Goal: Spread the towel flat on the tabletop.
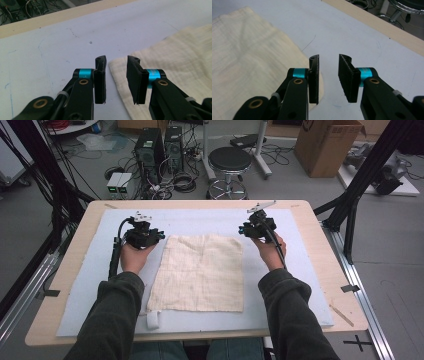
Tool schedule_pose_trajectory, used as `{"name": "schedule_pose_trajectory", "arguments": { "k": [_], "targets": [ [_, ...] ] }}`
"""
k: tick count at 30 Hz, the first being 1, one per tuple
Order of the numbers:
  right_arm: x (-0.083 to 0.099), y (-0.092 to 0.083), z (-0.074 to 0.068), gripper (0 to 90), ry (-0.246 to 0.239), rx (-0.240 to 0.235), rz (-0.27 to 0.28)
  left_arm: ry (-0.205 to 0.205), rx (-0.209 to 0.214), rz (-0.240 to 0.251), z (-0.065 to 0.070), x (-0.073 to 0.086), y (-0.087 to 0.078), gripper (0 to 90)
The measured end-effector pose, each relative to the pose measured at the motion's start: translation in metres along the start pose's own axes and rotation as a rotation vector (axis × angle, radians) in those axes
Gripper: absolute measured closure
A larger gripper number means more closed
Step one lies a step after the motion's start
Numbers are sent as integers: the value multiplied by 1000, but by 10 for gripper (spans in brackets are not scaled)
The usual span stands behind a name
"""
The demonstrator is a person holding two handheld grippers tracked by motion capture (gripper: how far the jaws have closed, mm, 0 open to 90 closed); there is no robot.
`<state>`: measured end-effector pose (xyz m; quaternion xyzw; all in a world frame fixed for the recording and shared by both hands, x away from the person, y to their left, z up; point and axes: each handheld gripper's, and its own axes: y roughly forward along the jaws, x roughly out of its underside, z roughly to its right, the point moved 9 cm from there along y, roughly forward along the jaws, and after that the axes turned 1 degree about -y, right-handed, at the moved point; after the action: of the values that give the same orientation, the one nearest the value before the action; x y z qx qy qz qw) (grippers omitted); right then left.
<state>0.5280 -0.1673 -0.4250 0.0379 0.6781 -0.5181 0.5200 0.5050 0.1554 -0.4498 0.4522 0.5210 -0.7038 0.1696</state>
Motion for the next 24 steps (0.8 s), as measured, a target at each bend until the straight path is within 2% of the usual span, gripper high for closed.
{"name": "schedule_pose_trajectory", "arguments": {
  "k": [1,3,5,12,13,14,16,18,24],
  "targets": [
    [3,0,-1,662,12,-26,-1,16,7,-10,1,4,-1,673],
    [11,0,-3,648,12,-38,-12,2,26,-5,4,11,-4,669],
    [19,-1,-8,618,26,-71,-15,2,53,10,8,16,-11,668],
    [37,-21,-41,543,-7,-161,14,67,132,22,27,35,-41,625],
    [39,-25,-47,527,-2,-191,3,70,140,26,30,36,-44,617],
    [40,-28,-53,524,0,-216,-1,91,152,37,34,39,-50,605],
    [43,-38,-66,528,-53,-226,31,114,175,44,40,44,-58,594],
    [51,-44,-76,525,-94,-234,25,138,183,43,45,49,-64,573],
    [67,-57,-97,524,-121,-289,55,177,208,38,56,67,-79,528]
  ]
}}
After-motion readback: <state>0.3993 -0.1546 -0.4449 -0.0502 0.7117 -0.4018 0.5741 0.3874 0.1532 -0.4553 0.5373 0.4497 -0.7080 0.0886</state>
